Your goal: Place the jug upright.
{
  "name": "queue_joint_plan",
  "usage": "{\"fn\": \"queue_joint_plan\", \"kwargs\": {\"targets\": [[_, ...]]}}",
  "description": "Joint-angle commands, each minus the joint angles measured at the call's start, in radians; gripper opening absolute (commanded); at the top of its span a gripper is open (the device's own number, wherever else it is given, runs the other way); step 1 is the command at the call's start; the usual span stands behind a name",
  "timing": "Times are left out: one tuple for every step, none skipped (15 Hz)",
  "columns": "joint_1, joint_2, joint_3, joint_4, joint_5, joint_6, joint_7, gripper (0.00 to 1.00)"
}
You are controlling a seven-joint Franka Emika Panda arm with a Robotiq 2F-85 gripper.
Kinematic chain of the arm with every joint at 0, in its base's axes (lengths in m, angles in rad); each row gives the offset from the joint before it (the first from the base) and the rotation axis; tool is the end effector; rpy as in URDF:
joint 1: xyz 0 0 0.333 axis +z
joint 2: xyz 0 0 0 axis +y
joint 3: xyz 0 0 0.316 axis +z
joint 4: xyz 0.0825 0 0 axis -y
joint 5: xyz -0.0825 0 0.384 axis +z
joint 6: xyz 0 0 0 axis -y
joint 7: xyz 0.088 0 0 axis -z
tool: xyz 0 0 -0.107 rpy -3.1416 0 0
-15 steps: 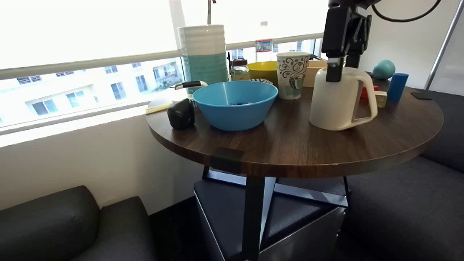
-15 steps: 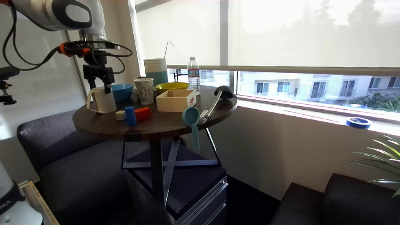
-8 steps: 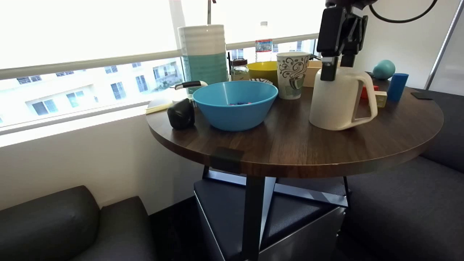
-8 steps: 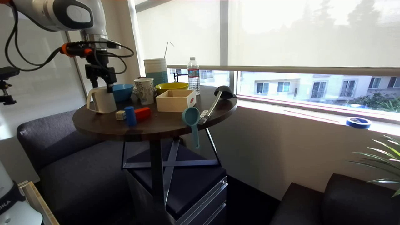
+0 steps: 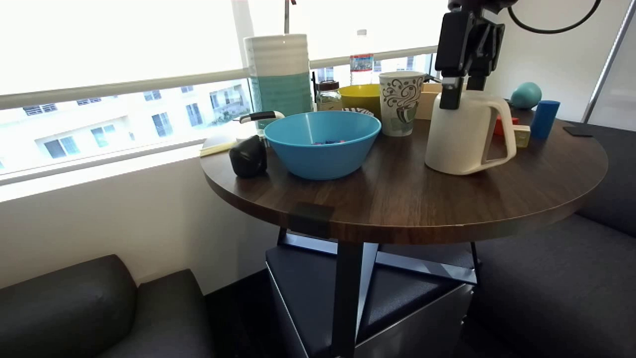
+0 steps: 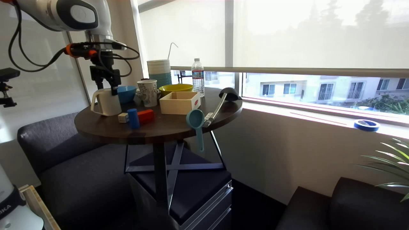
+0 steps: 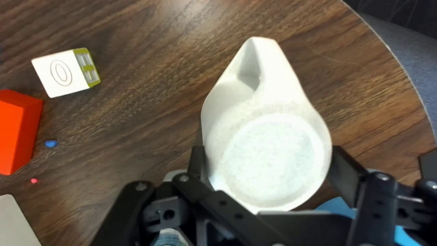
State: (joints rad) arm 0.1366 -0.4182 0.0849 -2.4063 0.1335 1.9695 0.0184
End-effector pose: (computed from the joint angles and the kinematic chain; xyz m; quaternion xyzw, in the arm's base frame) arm 0.4056 0.1017 0.4660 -0.9965 -0.0711 0.0145 0.0426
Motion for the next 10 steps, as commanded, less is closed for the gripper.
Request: {"fn": "queue_joint_plan", "kwargs": {"targets": [[0.003, -0.037, -0.039, -0.037, 0.07, 0.043, -0.08, 0.63], [0.006, -0.052, -0.055, -0.05, 0.098, 0.056, -0.111, 0.63], [0.008, -0.061, -0.072, -0.061, 0.126, 0.068, -0.141, 0.63], [0.01, -0.076, -0.092, -0.079, 0.162, 0.087, -0.178, 0.63], [0.015, -0.088, -0.112, -0.095, 0.202, 0.106, -0.219, 0.63], [0.018, -0.099, -0.132, -0.109, 0.242, 0.121, -0.259, 0.63], [0.024, -0.114, -0.155, -0.135, 0.291, 0.143, -0.304, 0.63], [0.028, -0.125, -0.176, -0.156, 0.337, 0.16, -0.349, 0.63], [0.032, -0.138, -0.197, -0.18, 0.384, 0.178, -0.392, 0.63], [0.037, -0.149, -0.22, -0.201, 0.43, 0.192, -0.439, 0.63]]}}
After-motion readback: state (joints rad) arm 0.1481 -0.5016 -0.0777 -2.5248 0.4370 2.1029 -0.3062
